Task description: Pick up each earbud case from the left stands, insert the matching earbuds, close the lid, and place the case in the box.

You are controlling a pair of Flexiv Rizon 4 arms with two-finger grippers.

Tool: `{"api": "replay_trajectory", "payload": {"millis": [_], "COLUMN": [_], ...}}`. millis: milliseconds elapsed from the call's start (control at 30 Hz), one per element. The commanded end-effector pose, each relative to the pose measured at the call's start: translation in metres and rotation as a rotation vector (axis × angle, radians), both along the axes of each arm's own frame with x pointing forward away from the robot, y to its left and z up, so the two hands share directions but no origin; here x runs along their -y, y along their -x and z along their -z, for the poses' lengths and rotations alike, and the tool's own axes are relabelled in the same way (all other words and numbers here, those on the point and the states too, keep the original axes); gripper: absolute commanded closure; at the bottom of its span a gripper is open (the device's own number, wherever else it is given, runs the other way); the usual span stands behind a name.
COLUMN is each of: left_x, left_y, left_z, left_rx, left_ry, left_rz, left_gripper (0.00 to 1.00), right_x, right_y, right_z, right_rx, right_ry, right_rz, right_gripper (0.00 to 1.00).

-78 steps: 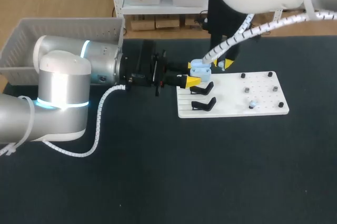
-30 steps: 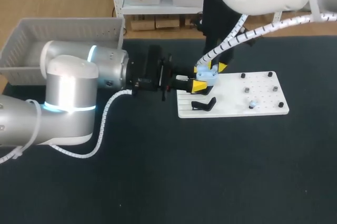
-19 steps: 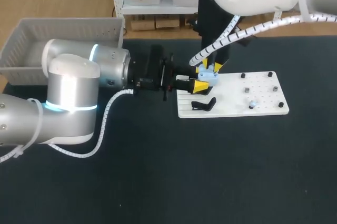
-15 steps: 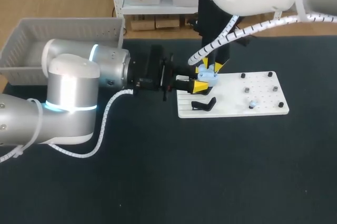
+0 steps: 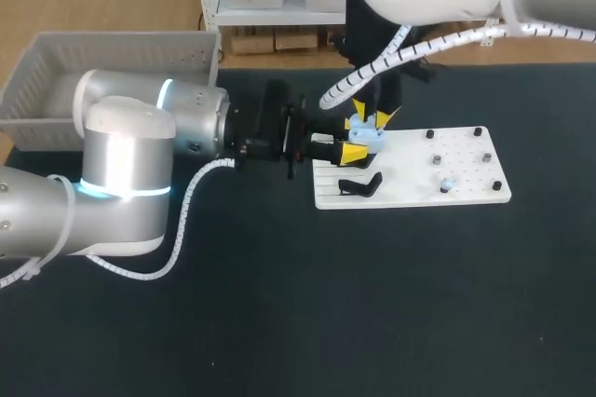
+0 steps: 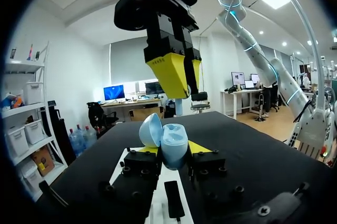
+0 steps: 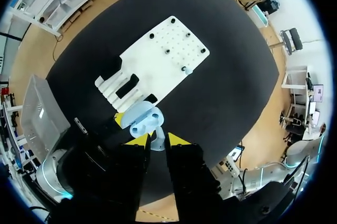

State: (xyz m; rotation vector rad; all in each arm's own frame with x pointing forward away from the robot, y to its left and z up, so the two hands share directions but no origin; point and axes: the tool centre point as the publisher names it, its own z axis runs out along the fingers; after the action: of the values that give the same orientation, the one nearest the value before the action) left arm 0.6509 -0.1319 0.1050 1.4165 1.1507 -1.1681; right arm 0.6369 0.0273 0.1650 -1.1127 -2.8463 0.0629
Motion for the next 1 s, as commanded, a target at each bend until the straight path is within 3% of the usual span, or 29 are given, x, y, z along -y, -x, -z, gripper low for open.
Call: {"api": "replay_trajectory", "payload": {"millis": [33, 1000], "left_x": [0.0, 0.0], "left_y": [0.0, 0.0], "left_z": [0.001, 0.001], "left_rx": [0.002, 0.002], "left_ry": [0.003, 0.003], "left_rz": [-0.002, -0.002], "left_gripper": [1.0, 1.0], "right_x": [-0.001, 0.0], "right_y": [-0.001, -0.004], "right_z": [0.001, 0.012], "right_rx": [-0.01, -0.037], "right_ry": [0.002, -0.021], "right_rz": [0.013, 0.074], "right_gripper": [1.0, 1.0]}}
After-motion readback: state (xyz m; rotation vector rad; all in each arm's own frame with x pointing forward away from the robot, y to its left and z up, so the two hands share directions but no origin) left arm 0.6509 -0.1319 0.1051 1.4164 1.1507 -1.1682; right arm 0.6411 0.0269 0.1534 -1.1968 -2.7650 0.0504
